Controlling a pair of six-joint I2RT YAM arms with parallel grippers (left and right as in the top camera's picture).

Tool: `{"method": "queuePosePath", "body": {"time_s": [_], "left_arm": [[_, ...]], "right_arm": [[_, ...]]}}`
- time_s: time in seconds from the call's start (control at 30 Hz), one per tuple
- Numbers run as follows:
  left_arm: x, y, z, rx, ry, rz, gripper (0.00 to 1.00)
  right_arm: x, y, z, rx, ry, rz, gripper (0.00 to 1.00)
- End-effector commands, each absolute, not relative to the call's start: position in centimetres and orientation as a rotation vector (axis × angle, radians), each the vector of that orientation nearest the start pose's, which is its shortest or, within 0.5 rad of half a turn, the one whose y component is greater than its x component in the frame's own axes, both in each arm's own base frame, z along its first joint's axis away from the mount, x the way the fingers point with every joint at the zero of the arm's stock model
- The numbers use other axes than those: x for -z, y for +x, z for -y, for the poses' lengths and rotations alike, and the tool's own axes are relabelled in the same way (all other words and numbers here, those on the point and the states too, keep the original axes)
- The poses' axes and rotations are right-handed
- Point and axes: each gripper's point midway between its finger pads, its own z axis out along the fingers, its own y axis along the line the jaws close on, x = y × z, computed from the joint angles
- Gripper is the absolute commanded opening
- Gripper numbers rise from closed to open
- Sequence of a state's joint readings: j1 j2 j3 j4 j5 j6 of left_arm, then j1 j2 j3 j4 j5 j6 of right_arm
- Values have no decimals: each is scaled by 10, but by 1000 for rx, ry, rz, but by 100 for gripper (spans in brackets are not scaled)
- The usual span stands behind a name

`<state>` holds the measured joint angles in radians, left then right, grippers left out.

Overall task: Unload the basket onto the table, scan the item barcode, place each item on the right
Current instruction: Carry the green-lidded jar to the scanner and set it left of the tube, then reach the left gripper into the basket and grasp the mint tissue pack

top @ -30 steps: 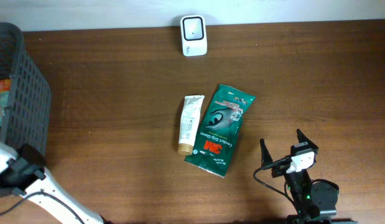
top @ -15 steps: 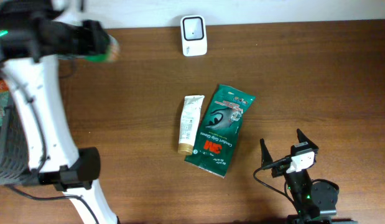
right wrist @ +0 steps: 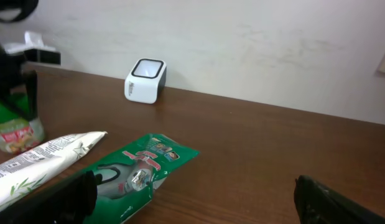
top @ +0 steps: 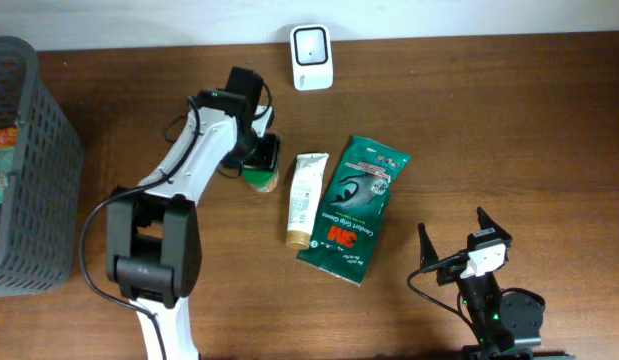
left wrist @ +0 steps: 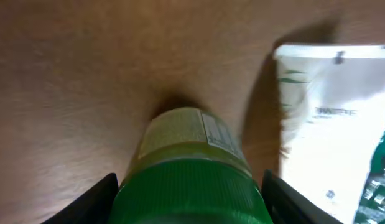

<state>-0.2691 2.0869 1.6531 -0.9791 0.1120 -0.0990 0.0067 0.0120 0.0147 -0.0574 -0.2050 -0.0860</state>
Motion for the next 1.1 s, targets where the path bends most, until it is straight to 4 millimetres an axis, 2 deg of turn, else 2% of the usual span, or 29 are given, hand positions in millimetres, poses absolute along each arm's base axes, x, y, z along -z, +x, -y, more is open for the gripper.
{"method": "queuePosePath", "body": {"time_s": [0.0,0.07,0.13,0.17,0.27,0.33,0.37,0.47,0.5,0.53,0.57,0.67,0.73,0.77,0.83,0.87,0.9,0.93,1.0,1.07], "left_arm": [[-47,409,135,195,239,-2993,62],[-47,409,137,208,241,-2991,77],[-50,410,138,220,241,-2984,96],[-59,414,139,224,242,-2962,99],[-96,427,143,241,244,-2884,99],[-137,435,145,248,292,-2802,99],[-164,439,145,249,313,-2745,100],[-230,449,139,250,314,-2605,99],[-244,450,135,248,305,-2580,99],[-257,452,129,243,301,-2556,99],[-283,454,113,217,302,-2514,99],[-317,457,86,184,265,-2450,99],[-351,461,52,148,176,-2372,100],[-372,463,26,117,108,-2321,100],[-396,459,-16,66,6,-2261,98],[-407,453,-46,31,-83,-2236,92],[-410,446,-76,-14,-181,-2227,90],[-407,434,-116,-85,-330,-2231,88],[-391,405,-182,-205,-593,-2253,88],[-381,388,-214,-251,-722,-2256,88]], "right_arm": [[-161,243,-36,-104,-236,-1610,98],[-161,243,-36,-105,-236,-1610,98],[-161,243,-36,-104,-236,-1610,98],[-161,243,-36,-105,-236,-1610,98],[-161,243,-36,-104,-236,-1610,98],[-161,243,-36,-104,-236,-1610,98],[-161,243,-36,-104,-236,-1610,98],[-161,243,-36,-104,-236,-1610,98],[-161,243,-36,-104,-236,-1610,98],[-161,243,-36,-104,-236,-1610,98],[-161,243,-36,-104,-236,-1610,98],[-161,243,-36,-104,-236,-1610,98],[-161,243,-36,-104,-236,-1610,99],[-161,243,-36,-104,-236,-1610,98],[-161,243,-36,-104,-236,-1610,98],[-161,243,-36,-104,-236,-1610,98],[-161,243,-36,-104,-236,-1610,98],[-161,243,-36,-104,-236,-1610,98],[-161,243,-36,-104,-236,-1610,98],[-161,243,-36,-104,-236,-1610,98]]}}
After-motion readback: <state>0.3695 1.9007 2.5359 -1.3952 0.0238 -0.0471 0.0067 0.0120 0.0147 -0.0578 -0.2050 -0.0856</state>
